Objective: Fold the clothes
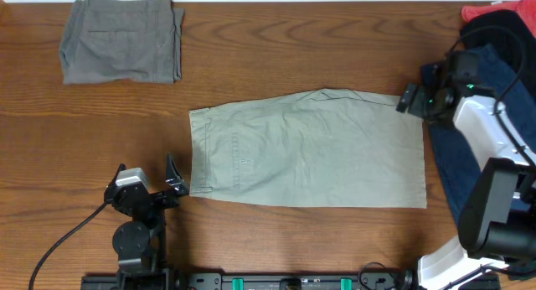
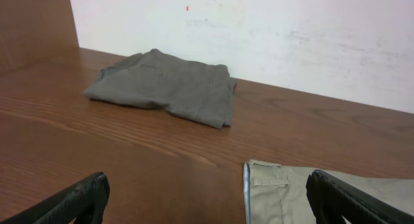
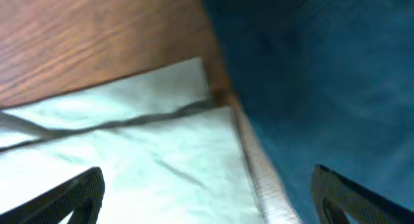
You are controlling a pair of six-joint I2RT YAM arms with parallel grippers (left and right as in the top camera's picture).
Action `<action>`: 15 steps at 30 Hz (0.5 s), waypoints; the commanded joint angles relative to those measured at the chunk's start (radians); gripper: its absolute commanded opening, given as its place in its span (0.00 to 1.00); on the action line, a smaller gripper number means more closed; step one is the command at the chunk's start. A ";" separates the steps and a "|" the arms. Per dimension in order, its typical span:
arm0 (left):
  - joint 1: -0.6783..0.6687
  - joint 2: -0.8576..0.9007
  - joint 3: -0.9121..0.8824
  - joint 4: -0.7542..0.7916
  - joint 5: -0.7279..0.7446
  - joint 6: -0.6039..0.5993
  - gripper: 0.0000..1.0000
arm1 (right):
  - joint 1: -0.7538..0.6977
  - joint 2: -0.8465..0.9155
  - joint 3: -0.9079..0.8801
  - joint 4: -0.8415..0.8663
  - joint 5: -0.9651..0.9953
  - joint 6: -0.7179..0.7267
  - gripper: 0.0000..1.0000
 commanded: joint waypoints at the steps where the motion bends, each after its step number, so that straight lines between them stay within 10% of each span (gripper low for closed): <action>1: 0.000 -0.005 -0.028 -0.024 -0.011 0.016 0.98 | -0.056 -0.032 0.075 -0.022 0.010 -0.015 0.99; 15: 0.000 -0.005 -0.028 -0.024 -0.011 0.016 0.98 | -0.172 -0.031 0.085 -0.018 0.074 -0.037 0.99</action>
